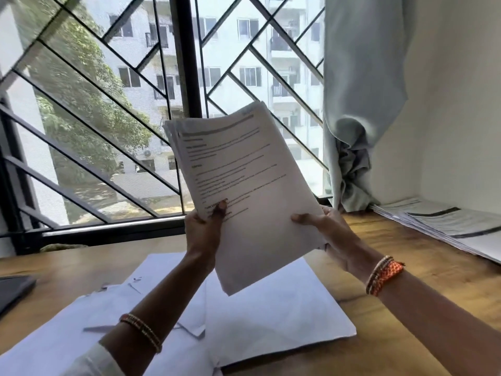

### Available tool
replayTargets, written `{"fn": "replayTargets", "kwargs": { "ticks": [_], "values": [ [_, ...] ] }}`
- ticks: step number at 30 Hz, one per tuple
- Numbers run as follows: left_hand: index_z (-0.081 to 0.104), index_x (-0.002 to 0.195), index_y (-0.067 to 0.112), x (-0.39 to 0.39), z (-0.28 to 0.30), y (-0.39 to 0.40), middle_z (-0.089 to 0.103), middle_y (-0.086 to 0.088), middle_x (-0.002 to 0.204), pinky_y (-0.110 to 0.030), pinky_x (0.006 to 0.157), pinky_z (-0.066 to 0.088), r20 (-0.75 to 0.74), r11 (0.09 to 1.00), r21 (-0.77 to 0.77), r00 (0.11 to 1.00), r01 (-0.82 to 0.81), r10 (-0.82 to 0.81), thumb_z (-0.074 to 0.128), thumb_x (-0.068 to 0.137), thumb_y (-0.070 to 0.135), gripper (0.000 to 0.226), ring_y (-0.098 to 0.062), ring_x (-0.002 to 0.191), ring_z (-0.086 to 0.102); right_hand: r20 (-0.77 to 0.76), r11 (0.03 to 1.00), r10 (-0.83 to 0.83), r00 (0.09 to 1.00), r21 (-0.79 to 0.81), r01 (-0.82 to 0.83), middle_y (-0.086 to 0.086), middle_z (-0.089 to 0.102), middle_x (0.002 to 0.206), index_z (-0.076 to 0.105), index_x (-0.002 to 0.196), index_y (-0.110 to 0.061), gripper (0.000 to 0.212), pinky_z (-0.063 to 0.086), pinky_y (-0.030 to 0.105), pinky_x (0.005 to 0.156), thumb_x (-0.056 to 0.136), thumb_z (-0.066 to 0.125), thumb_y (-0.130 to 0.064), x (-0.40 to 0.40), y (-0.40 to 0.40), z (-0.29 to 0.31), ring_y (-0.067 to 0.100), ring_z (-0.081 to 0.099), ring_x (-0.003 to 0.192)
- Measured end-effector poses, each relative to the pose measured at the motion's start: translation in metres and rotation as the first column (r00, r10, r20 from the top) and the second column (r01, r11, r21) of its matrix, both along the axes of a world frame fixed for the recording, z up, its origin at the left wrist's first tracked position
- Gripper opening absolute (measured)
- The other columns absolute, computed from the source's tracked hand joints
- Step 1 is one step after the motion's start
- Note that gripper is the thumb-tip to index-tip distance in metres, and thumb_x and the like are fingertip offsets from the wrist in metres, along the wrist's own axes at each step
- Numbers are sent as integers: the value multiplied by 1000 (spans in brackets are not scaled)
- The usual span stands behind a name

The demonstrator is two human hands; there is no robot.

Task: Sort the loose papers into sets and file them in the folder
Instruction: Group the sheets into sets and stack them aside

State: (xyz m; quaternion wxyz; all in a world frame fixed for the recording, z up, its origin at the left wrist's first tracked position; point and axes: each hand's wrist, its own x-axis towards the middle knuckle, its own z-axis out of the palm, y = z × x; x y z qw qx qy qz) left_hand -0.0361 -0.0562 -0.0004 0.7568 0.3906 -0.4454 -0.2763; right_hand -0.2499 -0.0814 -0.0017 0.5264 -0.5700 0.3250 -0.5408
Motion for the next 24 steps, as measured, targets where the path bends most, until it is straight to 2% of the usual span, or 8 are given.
{"fn": "replayTargets", "kwargs": {
  "ticks": [2,6,9,13,15,17,20,24],
  "values": [
    [66,85,17,-8,5,0,71,4,79,-34,66,59,-40,1000,4,999,19,-19,65,87,12,6,-16,72,66,18,992,-121,992,46,120,4,69,86,66,100,-13,17,54,30,63,83,66,-10,-3,1,-1,17,64,75],
    [59,97,12,-42,3,-8,64,1,90,-37,85,52,-314,996,88,949,21,8,65,88,10,12,-21,85,61,362,984,-133,923,159,80,-1,67,77,63,88,-20,6,56,25,57,87,62,-14,-15,17,-2,14,65,66],
    [60,105,10,-94,0,-19,63,1,90,-32,73,52,-381,963,192,919,187,-102,63,87,4,19,-16,76,59,333,985,-158,929,125,122,4,71,95,63,106,-15,19,57,29,65,88,64,-10,-22,32,-10,18,68,79],
    [58,99,9,-151,1,-41,61,-1,76,-22,48,52,-388,867,296,880,402,-275,56,86,-4,19,-13,62,57,231,919,-388,892,173,354,9,69,106,57,122,-7,41,58,36,68,82,70,-3,-81,30,-16,27,67,89],
    [56,108,8,-171,-2,-53,62,-6,80,-26,43,54,-427,796,314,826,517,-368,55,88,-3,23,-16,62,60,199,892,-443,874,200,406,13,68,113,58,123,-4,46,57,40,74,79,71,1,-130,33,-17,30,66,97],
    [52,111,6,-203,-3,-59,62,-11,84,-32,41,54,-438,720,339,779,605,-448,56,89,-2,24,-19,58,63,210,849,-517,830,248,467,16,66,115,59,122,0,51,57,37,71,73,71,5,-184,42,-21,31,65,99],
    [50,109,5,-265,-4,-66,63,-16,94,-33,42,54,-372,661,380,761,647,-531,58,90,-1,22,-20,61,63,232,712,-700,675,284,642,17,66,117,59,121,2,59,57,36,70,64,73,10,-256,60,-27,32,65,101],
    [52,106,4,-345,-17,-63,62,-18,108,-33,50,53,-270,613,446,750,653,-603,59,89,1,19,-28,85,65,155,434,-901,406,265,861,14,66,110,64,103,-4,37,53,37,73,71,70,14,-323,87,-32,28,63,92]
  ]
}}
